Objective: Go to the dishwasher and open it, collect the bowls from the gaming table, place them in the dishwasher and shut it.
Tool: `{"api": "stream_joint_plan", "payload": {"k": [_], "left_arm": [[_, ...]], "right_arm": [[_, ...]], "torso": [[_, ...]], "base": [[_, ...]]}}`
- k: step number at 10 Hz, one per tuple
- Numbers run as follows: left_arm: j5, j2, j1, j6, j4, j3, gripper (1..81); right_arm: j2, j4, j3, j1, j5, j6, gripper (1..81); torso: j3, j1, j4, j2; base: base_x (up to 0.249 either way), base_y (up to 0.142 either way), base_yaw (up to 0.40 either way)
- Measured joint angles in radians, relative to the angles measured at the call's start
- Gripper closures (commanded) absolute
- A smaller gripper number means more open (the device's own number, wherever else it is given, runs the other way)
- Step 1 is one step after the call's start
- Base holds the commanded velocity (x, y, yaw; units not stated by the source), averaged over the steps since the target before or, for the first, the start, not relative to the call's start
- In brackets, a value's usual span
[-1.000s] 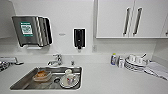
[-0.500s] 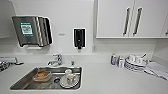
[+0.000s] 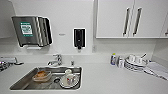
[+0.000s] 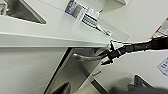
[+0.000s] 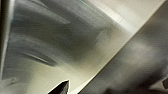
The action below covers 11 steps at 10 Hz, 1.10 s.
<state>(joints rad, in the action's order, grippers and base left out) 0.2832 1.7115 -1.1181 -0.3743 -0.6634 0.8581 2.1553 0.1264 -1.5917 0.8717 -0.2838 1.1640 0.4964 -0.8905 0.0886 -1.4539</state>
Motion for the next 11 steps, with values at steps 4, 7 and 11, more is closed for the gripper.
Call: {"api": "stream_joint_plan", "payload": {"k": [4,7,11], "left_arm": [[0.000,0.000,0.000,0.000,0.000,0.001,1.0],[0.000,0.000,0.000,0.000,-0.001,0.001,1.0],[0.000,0.003,0.000,0.000,-0.002,0.010,1.0]], "right_arm": [[0.000,0.012,-0.012,0.005,0.004,0.000,1.0],[-0.008,0.042,-0.006,0.026,0.054,-0.002,1.0],[-0.014,0.044,-0.006,0.054,0.120,-0.001,1.0]], "torso": [[0.000,0.000,0.000,0.000],[0.000,0.000,0.000,0.000],[0.000,0.000,0.000,0.000]], "base": [[0.000,0.000,0.000],[0.000,0.000,0.000],[0.000,0.000,0.000]]}}
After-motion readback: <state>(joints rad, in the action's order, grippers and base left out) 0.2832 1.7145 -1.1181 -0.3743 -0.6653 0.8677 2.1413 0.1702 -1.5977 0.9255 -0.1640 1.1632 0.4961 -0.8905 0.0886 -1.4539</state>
